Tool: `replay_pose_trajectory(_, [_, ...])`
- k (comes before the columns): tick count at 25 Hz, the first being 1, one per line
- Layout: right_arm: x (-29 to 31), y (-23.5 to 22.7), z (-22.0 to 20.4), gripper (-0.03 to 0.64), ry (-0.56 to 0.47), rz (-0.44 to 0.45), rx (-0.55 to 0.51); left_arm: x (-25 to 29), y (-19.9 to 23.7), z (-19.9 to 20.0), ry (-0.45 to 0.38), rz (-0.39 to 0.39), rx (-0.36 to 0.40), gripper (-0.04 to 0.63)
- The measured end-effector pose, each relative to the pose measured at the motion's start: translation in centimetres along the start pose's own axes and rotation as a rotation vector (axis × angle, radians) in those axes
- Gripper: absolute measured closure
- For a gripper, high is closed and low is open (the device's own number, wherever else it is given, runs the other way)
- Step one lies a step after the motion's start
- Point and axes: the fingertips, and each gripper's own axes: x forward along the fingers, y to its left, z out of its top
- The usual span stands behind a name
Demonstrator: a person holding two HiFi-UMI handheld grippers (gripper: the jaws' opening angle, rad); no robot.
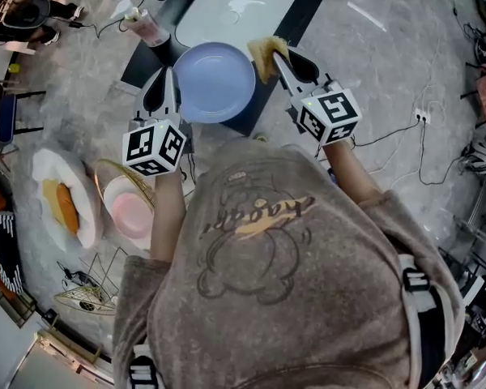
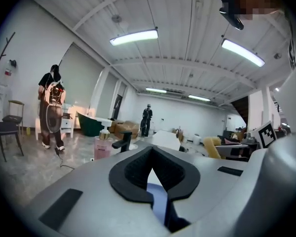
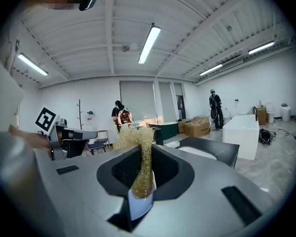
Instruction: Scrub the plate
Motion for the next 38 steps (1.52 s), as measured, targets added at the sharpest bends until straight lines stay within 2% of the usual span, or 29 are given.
replay_pose_trajectory(4, [0.1, 0.1, -1.9, 0.565, 0.016, 0.001, 0.018, -0.3, -0.1, -2.0, 0.023, -0.010, 0.036, 0.577])
replay_pose_trajectory(9, [0.0, 0.3, -3.3, 0.565, 0.037, -0.003, 0.031, -0.6, 0.0, -3.5, 0.045, -0.002, 0.033, 0.577])
replay_pose_trajectory(17, [0.0, 0.8, -4.0, 0.568, 0.048, 0.003, 0.037, -1.0, -0.2, -3.8, 0.042, 0.006, -0.001, 0.578])
replay_pose_trajectory(38, [0.1, 1.8, -4.0, 0.568, 0.052, 0.027, 0.069, -1.7, 0.1, -4.0, 0.050, 0.041, 0.004, 0.577])
